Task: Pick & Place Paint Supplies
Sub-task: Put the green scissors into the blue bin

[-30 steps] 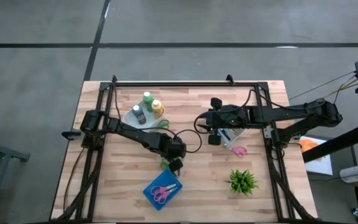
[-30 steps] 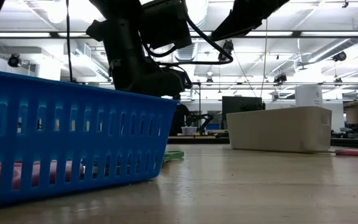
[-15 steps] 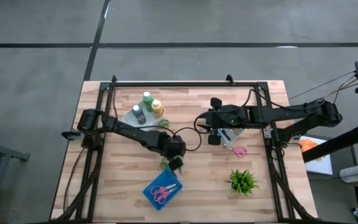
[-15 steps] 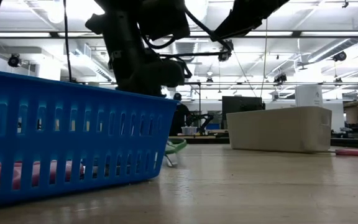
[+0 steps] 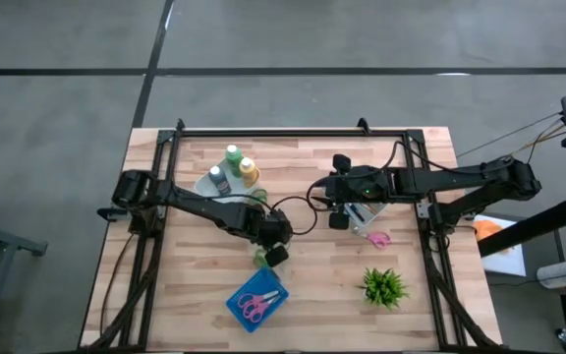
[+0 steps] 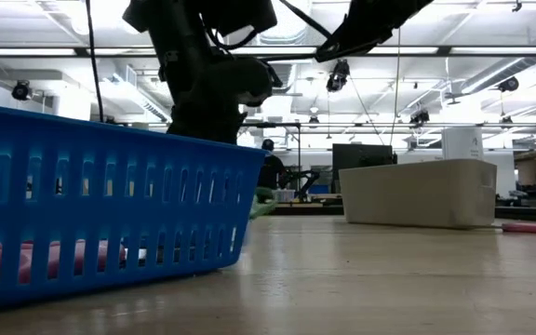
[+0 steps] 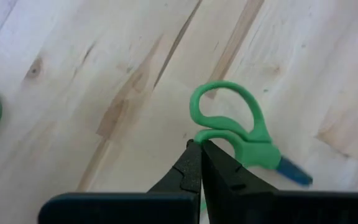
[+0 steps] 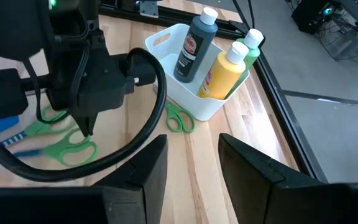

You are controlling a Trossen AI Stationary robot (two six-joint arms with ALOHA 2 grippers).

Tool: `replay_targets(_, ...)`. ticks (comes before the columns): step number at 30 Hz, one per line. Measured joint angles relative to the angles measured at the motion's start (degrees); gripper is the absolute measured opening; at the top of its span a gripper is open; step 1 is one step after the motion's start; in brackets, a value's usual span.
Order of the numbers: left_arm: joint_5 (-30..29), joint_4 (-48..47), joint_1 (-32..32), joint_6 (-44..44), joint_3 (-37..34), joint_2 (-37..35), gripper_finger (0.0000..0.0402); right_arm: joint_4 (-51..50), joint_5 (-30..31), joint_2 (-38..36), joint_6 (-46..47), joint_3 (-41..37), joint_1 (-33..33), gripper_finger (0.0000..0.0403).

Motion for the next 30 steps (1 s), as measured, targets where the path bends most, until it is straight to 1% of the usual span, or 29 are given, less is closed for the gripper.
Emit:
replay_targets(6,0.00,-0.09,0.00,0.02,-0.38,0.36,0.0004,0.00,0.00,0.00,0.00,0.00,0.00,0.0143)
replay_targets(16,0.14,0.89,0.00,-0.22,-0.48,4.53,0.0005,0.00,-0.02,0.00,0.00,0.00,0.01,0.0143)
replay_targets(30,0.19,2.14,0.00,-0.26,-0.48,5.86,0.0005,-0.02,0.00,0.00,0.00,0.00,-0.01,0.0143)
